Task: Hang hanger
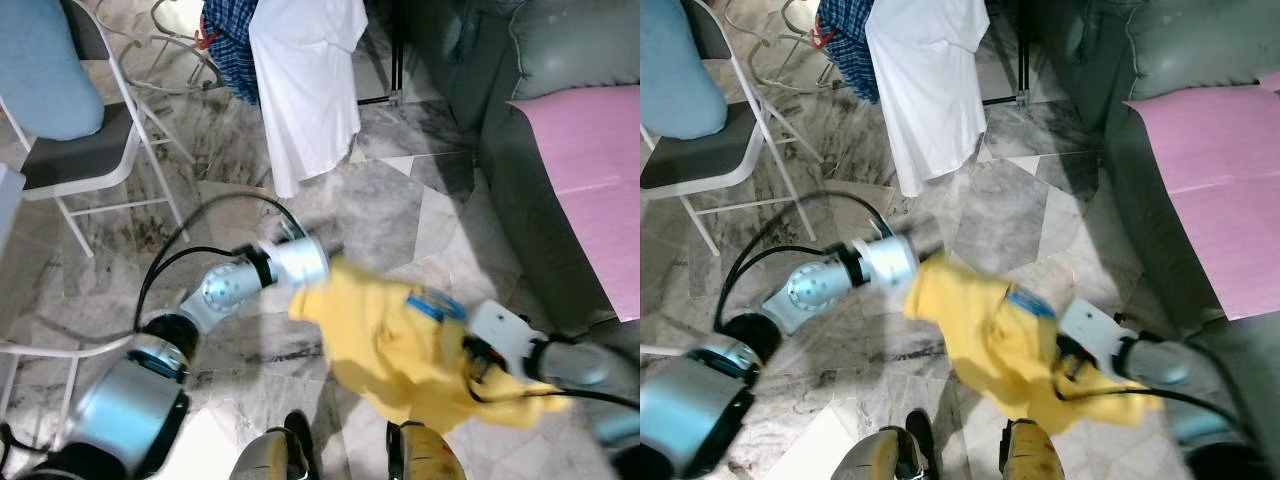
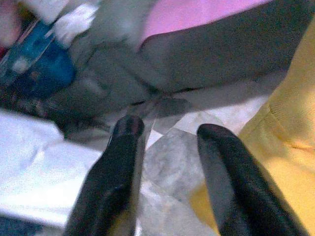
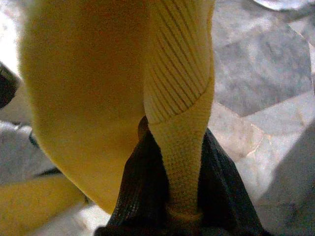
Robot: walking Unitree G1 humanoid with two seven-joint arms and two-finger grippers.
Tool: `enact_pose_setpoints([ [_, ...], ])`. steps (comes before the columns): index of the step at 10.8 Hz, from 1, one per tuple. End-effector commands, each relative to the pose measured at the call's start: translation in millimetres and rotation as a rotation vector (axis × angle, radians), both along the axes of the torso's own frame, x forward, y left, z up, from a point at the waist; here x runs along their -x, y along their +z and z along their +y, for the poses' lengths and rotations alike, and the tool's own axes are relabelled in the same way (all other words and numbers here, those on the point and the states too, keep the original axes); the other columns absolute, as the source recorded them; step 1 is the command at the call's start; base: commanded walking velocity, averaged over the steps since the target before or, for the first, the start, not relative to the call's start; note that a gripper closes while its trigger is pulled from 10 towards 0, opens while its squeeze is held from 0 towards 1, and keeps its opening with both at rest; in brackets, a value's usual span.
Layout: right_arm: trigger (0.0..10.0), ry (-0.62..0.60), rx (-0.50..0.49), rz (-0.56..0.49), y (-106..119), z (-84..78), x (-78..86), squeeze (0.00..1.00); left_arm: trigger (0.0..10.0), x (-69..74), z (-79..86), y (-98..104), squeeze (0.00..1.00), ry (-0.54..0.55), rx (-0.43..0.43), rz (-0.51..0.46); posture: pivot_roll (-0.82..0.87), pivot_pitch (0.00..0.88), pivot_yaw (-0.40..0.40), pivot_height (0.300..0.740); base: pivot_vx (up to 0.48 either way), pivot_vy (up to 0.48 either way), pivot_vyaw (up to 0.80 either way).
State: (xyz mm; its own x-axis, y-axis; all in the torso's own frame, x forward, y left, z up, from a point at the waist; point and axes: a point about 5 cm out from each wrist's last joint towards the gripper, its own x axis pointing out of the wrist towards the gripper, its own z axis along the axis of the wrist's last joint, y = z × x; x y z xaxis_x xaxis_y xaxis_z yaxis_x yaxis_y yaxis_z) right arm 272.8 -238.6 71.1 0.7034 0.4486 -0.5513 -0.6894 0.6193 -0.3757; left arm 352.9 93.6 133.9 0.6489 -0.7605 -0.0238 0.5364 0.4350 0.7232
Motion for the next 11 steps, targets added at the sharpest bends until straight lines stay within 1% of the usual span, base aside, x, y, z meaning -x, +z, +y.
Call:
enact_pose_setpoints([
  [1, 0.0, -0.090, -0.044, -0.043, 0.7, -2.1, -2.7, 0.00, 10.0, 2.9, 15.6, -18.5, 1.00, 0.089, 0.037, 0.104, -0.29, 0.250, 0.160, 0.740, 0.000, 0.000, 0.00],
  [2, 0.0, -0.292, -0.119, -0.096, -5.9, -2.0, -5.7, 0.00, 10.0, 4.0, 26.9, -34.7, 1.00, 0.269, 0.191, 0.208, -0.29, 0.247, 0.157, 0.740, 0.000, 0.000, 0.00],
  [3, 0.0, -0.417, -0.160, -0.133, -6.3, -3.0, -7.4, 0.00, 10.0, 3.1, 36.6, -45.2, 1.00, 0.449, 0.293, 0.260, -0.30, 0.234, 0.147, 0.740, 0.000, 0.000, 0.00],
  [4, 0.0, -0.519, -0.216, -0.152, -5.2, -4.2, -7.5, 0.00, 10.0, 4.5, 41.7, -53.9, 1.00, 0.547, 0.381, 0.331, -0.30, 0.227, 0.140, 0.740, 0.000, 0.000, 0.00],
  [5, 0.0, -0.624, -0.291, -0.148, -7.2, -4.5, -4.6, 0.00, 10.0, 6.0, 47.5, -64.1, 1.00, 0.683, 0.489, 0.414, -0.30, 0.208, 0.127, 0.740, 0.000, 0.000, 0.00],
  [6, 0.0, -0.663, -0.302, -0.155, -10.1, -4.2, -2.1, 0.00, 10.0, 7.3, 50.0, -67.1, 1.00, 0.726, 0.525, 0.429, -0.30, 0.194, 0.123, 0.740, 0.000, 0.000, 0.00],
  [7, 0.0, -0.693, -0.297, -0.146, -19.9, 1.8, 3.4, 0.00, 10.0, 13.5, 53.1, -77.6, 1.00, 0.784, 0.566, 0.474, -0.31, 0.178, 0.121, 0.740, 0.000, 0.000, 0.00],
  [8, 4.2, -0.698, -0.293, -0.138, -25.0, 5.9, 5.1, 0.00, 10.0, 17.4, 53.7, -84.4, 0.80, 0.813, 0.595, 0.514, -0.31, 0.157, 0.116, 0.740, 0.000, 0.000, 0.00],
  [9, 10.0, -0.718, -0.335, -0.131, -26.6, 12.9, 3.6, 0.00, 10.0, 20.9, 50.6, -90.0, 0.00, 0.838, 0.617, 0.545, -0.31, 0.139, 0.111, 0.740, 0.000, 0.000, 0.00],
  [10, 10.0, -0.741, -0.385, -0.175, -18.7, 17.4, -1.9, 0.00, 10.0, 19.8, 44.8, -87.7, 0.00, 0.819, 0.636, 0.543, -0.31, 0.128, 0.104, 0.740, 0.000, 0.000, 0.00],
  [11, 10.0, -0.729, -0.396, -0.204, -12.7, 23.8, -8.5, 0.00, 10.0, 16.6, 40.4, -83.6, 0.00, 0.811, 0.652, 0.541, -0.31, 0.112, 0.091, 0.740, 0.000, 0.000, 0.00],
])
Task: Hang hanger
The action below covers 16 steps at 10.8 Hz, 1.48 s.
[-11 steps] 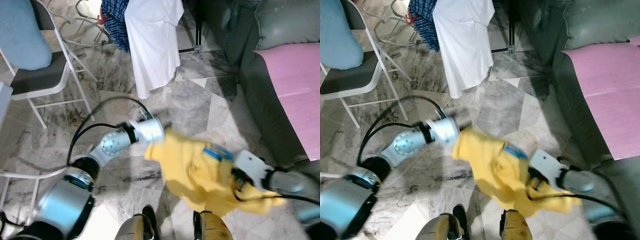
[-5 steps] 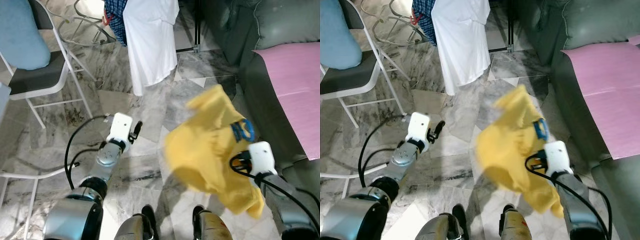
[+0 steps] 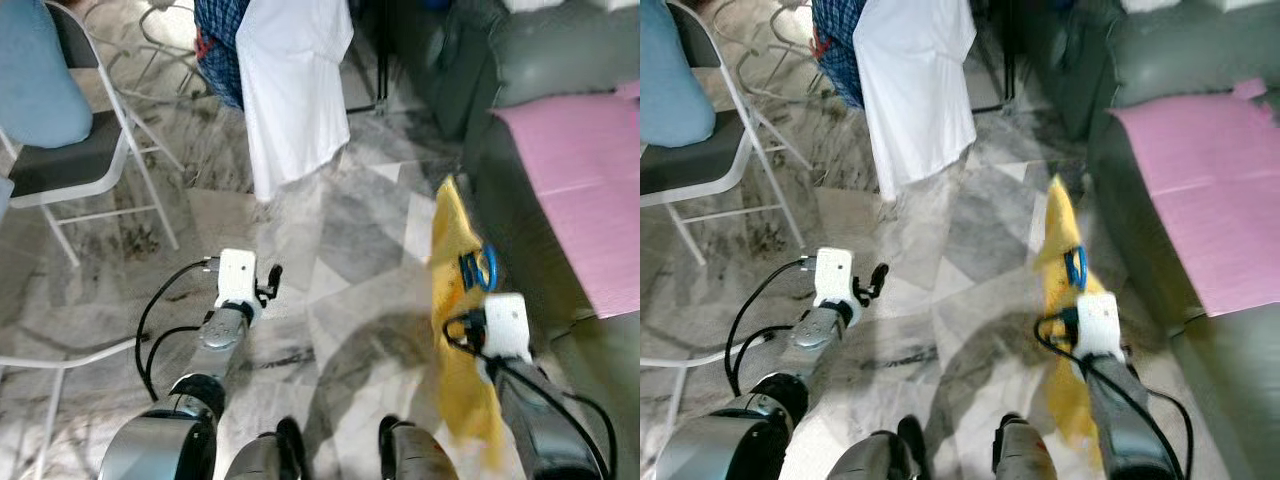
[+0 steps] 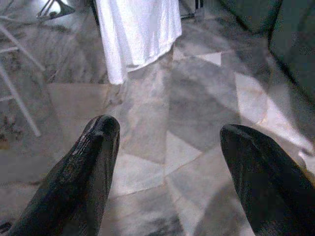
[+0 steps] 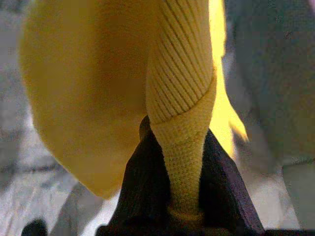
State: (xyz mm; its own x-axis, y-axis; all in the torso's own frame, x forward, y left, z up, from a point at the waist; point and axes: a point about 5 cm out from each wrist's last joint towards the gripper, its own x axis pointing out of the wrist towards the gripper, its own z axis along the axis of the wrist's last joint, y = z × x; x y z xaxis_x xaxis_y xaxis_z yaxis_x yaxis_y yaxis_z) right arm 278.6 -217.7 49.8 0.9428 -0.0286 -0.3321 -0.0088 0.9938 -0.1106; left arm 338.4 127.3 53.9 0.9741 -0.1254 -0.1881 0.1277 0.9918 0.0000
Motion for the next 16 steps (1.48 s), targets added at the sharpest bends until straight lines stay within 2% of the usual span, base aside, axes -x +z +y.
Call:
enact_pose_setpoints([
  [1, 10.0, 0.009, -0.008, -0.068, 11.2, 6.1, -7.0, 0.00, 10.0, -1.3, 4.5, 0.7, 0.00, 0.032, 0.016, 0.008, -0.31, 0.101, 0.084, 0.740, 0.000, 0.000, 0.00],
  [3, 10.0, 0.000, -0.012, -0.046, 8.1, 6.3, -11.9, 0.00, 10.0, -5.1, -1.2, 6.1, 0.00, 0.038, 0.043, -0.004, -0.30, 0.068, 0.064, 0.740, 0.000, 0.000, 0.00],
  [5, 10.0, 0.010, 0.065, -0.072, 10.3, 12.8, -18.1, 0.00, 10.0, -5.1, -7.6, 6.9, 0.00, 0.037, 0.074, -0.007, -0.29, 0.048, 0.056, 0.740, 0.126, 0.000, 0.00],
  [6, 10.0, 0.044, 0.029, -0.092, 8.4, 21.6, -19.8, 0.00, 10.0, -3.1, -11.2, 4.5, 0.00, 0.018, 0.078, 0.000, -0.30, 0.044, 0.066, 0.740, 0.337, 0.000, 0.00],
  [8, 10.0, 0.074, 0.041, -0.075, -2.3, 37.6, -17.8, 0.00, 10.0, -1.9, -17.6, 3.3, 0.00, -0.027, 0.070, 0.007, -0.30, 0.041, 0.077, 0.740, 0.381, 0.000, 0.00],
  [9, 10.0, 0.104, 0.001, -0.062, -5.4, 46.4, -16.1, 0.00, 10.0, -2.4, -20.1, 3.9, 0.00, -0.036, 0.073, 0.010, -0.30, 0.039, 0.080, 0.740, 0.416, 0.000, 0.00],
  [10, 10.0, 0.118, 0.008, -0.065, -6.8, 48.7, -16.2, 0.00, 10.0, -2.6, -21.0, 4.2, 0.00, -0.039, 0.073, 0.010, -0.30, 0.039, 0.084, 0.740, 0.424, 0.000, 0.00],
  [11, 10.0, 0.177, -0.032, -0.101, -3.0, 58.8, -15.1, 0.00, 10.0, -2.6, -29.6, 5.3, 0.00, -0.064, 0.075, 0.011, -0.32, 0.042, 0.094, 0.740, 0.420, 0.000, 0.00],
  [13, 10.0, 0.146, -0.063, -0.115, -2.1, 54.2, -14.8, 0.00, 10.0, -1.4, -32.9, 4.1, 0.00, -0.074, 0.080, 0.017, -0.32, 0.047, 0.098, 0.740, 0.420, 0.000, 0.00],
  [16, 10.0, 0.185, -0.067, -0.117, -3.0, 62.0, -14.6, 0.00, 10.0, -0.1, -35.8, 2.5, 0.00, -0.090, 0.072, 0.025, -0.33, 0.053, 0.101, 0.740, 0.421, 0.000, 0.00],
])
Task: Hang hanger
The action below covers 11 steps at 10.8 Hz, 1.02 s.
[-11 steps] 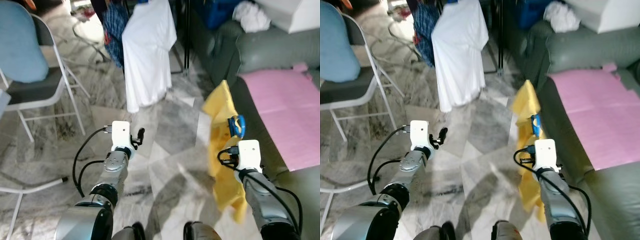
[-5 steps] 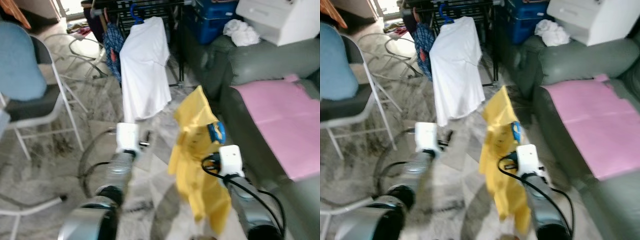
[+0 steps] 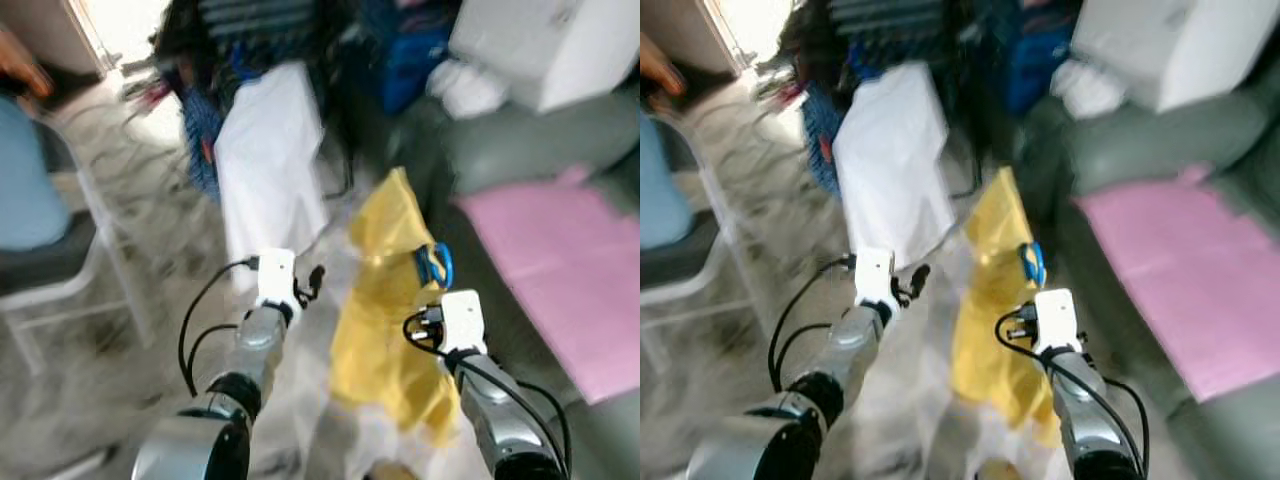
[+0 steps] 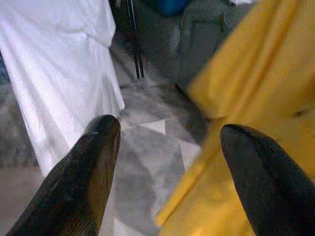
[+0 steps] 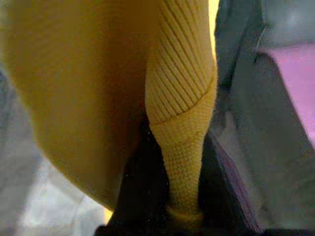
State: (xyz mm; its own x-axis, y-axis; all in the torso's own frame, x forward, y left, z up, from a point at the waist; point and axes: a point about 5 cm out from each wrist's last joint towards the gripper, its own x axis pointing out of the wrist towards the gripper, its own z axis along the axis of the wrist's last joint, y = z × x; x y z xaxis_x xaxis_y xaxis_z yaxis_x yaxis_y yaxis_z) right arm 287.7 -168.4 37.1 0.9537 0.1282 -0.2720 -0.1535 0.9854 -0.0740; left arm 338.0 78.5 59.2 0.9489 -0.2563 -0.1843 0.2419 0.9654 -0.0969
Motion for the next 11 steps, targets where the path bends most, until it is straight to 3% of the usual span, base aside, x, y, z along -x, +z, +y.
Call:
enact_pose_setpoints([
  [1, 10.0, 0.034, -0.028, -0.062, 10.5, 13.8, -6.9, 0.00, 10.0, -0.8, 12.6, -2.6, 0.00, 0.026, -0.030, 0.011, -0.33, 0.059, 0.106, 0.740, 0.424, 0.000, 0.00],
  [4, 10.0, 0.068, -0.041, -0.055, 7.3, 22.8, -4.2, 0.00, 10.0, 0.1, 10.2, -2.6, 0.00, 0.013, -0.040, 0.003, -0.33, 0.068, 0.117, 0.740, 0.433, 0.000, 0.00],
  [6, 10.0, 0.094, -0.048, -0.049, 4.5, 27.9, -0.4, 0.00, 10.0, 2.9, 13.7, -7.1, 0.00, 0.045, -0.099, 0.004, -0.31, 0.081, 0.112, 0.740, 0.208, 0.000, 0.00],
  [7, 10.0, 0.098, -0.050, -0.036, 1.1, 28.5, 2.2, 0.00, 10.0, 5.0, 23.0, -10.8, 0.00, 0.096, -0.139, 0.003, -0.30, 0.080, 0.105, 0.740, 0.000, 0.000, 0.00],
  [11, 10.0, 0.224, -0.036, 0.006, -6.9, 48.2, 3.9, 0.00, 10.0, 29.6, 90.5, -37.2, 0.00, 0.350, -0.235, 0.055, -0.13, 0.068, -0.002, 0.740, 0.000, 0.000, 0.00],
])
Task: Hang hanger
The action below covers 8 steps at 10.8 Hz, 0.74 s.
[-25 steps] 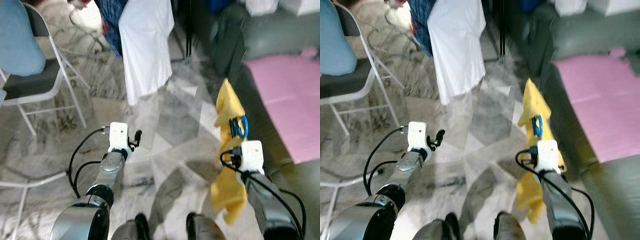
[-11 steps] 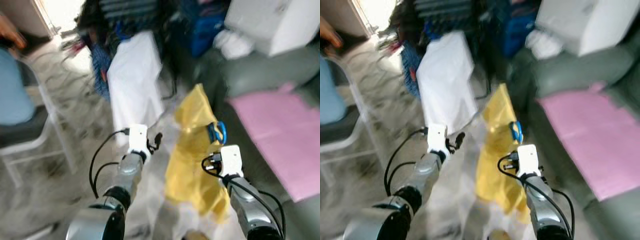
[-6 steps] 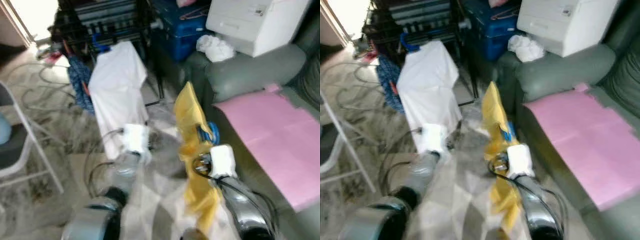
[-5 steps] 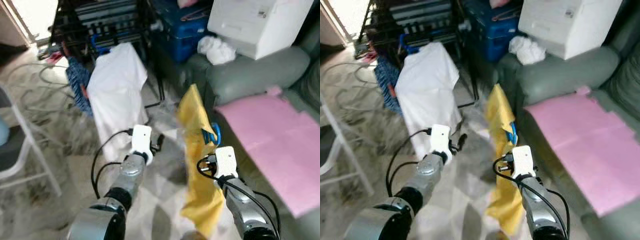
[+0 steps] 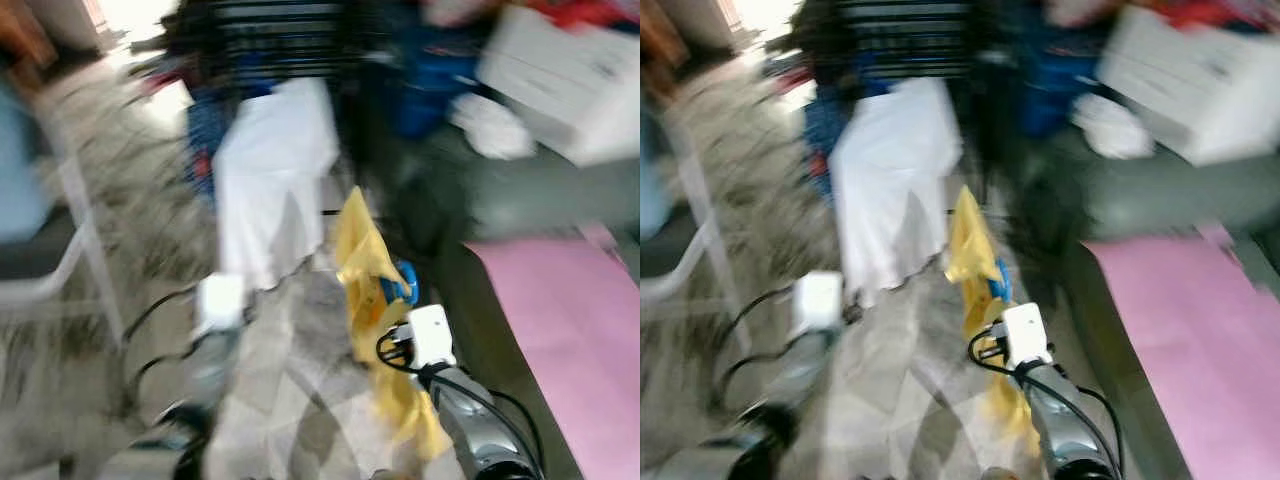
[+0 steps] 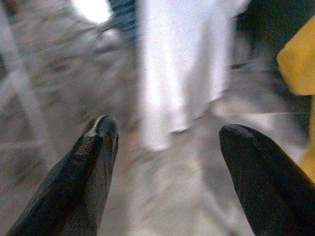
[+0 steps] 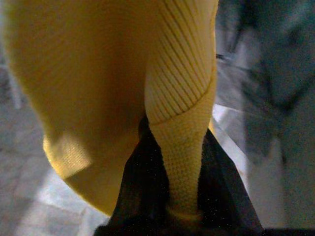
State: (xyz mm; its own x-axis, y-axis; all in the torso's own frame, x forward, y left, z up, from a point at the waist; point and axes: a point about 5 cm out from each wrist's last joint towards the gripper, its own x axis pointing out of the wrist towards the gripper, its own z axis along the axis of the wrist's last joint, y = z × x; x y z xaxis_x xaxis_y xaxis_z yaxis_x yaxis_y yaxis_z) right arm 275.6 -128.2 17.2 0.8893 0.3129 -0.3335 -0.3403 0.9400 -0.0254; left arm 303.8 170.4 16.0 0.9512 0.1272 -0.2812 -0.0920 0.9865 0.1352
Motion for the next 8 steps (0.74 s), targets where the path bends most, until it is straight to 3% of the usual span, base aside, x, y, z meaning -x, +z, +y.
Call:
enact_pose_setpoints([
  [1, 10.0, 0.037, -0.006, -0.072, 12.6, 11.7, -8.4, 0.00, 10.0, -0.1, 2.0, 1.8, 0.00, 0.009, -0.003, -0.019, -0.13, 0.071, 0.002, 0.740, 0.000, 0.000, 0.00],
  [2, 10.0, 0.024, -0.004, -0.076, 11.7, 12.8, -7.6, 0.00, 10.0, 2.1, 3.0, 0.7, 0.00, -0.010, -0.014, -0.022, -0.12, 0.072, 0.009, 0.740, 0.000, 0.000, 0.00],
  [4, 10.0, -0.155, -0.014, -0.032, 0.3, -1.1, -6.0, 0.00, 10.0, 6.3, 7.2, -1.3, 0.00, -0.030, -0.058, -0.025, -0.08, 0.049, -0.003, 0.740, 0.000, 0.000, 0.00],
  [5, 10.0, -0.220, -0.015, -0.026, -2.0, -9.9, -5.0, 0.00, 10.0, 7.2, 4.6, -2.2, 0.00, -0.030, -0.013, -0.025, -0.09, 0.049, -0.003, 0.740, 0.000, 0.000, 0.00],
  [7, 10.0, -0.370, 0.023, 0.021, -15.3, -36.7, 1.7, 0.00, 10.0, 19.6, -12.8, -19.0, 0.00, -0.142, -0.010, 0.061, -0.12, 0.015, 0.015, 0.740, 0.000, 0.000, 0.00],
  [8, 10.0, -0.365, 0.023, 0.024, -16.6, -38.5, 2.2, 0.00, 10.0, 19.4, -15.4, -19.6, 0.00, -0.153, -0.004, 0.068, -0.12, 0.004, 0.020, 0.740, 0.000, 0.000, 0.00],
])
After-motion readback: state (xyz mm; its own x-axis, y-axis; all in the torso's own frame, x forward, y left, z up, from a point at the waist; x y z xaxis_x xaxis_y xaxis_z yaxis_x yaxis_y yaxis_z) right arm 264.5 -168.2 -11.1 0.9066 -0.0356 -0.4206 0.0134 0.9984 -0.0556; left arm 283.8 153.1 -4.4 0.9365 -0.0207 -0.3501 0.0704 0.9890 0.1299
